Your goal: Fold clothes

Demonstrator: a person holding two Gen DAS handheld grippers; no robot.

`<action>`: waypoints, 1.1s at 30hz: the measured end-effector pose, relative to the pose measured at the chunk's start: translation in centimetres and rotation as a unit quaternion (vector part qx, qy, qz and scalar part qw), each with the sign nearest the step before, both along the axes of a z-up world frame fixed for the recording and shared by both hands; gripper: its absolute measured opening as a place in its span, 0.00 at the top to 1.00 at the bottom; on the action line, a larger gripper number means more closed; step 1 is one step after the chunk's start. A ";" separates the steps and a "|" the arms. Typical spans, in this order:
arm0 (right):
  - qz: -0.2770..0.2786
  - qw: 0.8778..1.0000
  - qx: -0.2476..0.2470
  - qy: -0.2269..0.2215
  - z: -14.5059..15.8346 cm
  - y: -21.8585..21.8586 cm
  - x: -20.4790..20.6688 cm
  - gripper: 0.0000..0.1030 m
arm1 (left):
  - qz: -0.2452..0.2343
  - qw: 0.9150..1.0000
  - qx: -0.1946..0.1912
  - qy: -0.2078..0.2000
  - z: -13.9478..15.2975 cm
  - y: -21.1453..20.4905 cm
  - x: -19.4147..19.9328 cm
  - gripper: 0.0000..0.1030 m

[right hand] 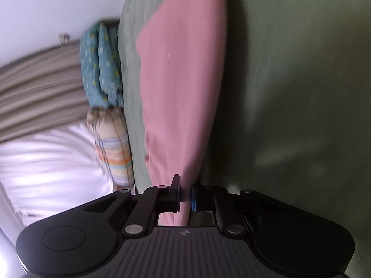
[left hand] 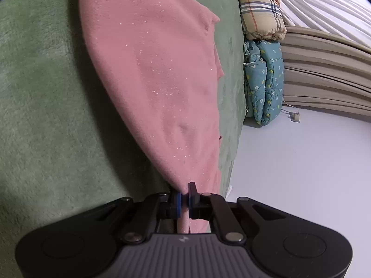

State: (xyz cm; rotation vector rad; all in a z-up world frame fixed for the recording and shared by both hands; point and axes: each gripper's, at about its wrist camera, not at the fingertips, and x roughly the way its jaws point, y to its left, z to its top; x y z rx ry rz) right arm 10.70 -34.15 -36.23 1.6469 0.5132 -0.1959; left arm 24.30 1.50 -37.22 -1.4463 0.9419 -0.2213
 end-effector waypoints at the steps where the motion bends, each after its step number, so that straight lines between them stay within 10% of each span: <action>1: -0.014 1.000 -0.009 0.000 0.1 -1.0 -0.4 0.91 | 0.000 1.000 0.001 0.000 0.0 0.1 -0.1 0.96; 13: -0.060 0.993 -0.098 0.016 1.3 -8.9 -1.8 0.94 | 0.000 1.000 0.011 0.003 -0.1 0.7 -0.8 0.96; 24: 0.025 0.999 0.040 -0.009 -0.2 -2.8 1.2 0.58 | 0.008 1.000 -0.012 0.009 -0.6 1.0 -1.1 0.96; 29: 0.100 0.992 0.078 -0.006 -0.3 2.4 4.3 0.59 | 0.011 0.999 -0.028 0.014 -1.0 1.3 -1.3 0.96; 33: 0.127 0.988 0.085 0.003 0.1 4.7 4.8 0.79 | 0.011 0.999 -0.034 0.015 -1.3 1.3 -1.3 0.96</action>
